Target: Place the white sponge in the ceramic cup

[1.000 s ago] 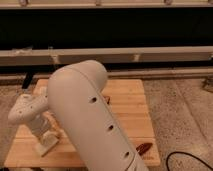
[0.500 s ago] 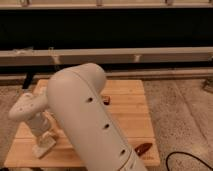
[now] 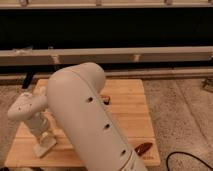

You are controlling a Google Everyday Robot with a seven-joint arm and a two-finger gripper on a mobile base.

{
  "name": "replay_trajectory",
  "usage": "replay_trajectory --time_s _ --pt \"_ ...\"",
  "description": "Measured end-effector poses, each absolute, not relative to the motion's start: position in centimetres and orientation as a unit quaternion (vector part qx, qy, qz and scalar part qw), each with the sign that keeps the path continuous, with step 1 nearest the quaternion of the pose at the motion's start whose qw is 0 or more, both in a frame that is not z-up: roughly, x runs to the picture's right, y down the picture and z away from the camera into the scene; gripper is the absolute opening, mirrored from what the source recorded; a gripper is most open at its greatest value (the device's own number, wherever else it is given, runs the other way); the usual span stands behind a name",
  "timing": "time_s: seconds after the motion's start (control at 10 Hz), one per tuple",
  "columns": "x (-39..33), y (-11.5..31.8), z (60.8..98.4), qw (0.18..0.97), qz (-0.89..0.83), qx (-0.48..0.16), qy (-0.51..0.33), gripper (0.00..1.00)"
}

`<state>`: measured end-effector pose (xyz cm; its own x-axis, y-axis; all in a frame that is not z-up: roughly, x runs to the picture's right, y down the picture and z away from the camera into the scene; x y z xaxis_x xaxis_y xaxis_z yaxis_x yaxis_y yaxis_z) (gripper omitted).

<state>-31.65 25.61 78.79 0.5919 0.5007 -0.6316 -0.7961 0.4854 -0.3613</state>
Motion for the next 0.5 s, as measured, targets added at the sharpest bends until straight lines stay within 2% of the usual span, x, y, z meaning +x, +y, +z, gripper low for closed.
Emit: replay_trajectory --time_s 0.5 --pt "-31.3 25.38 78.45 0.828 0.395 -0.325 0.231 0.0"
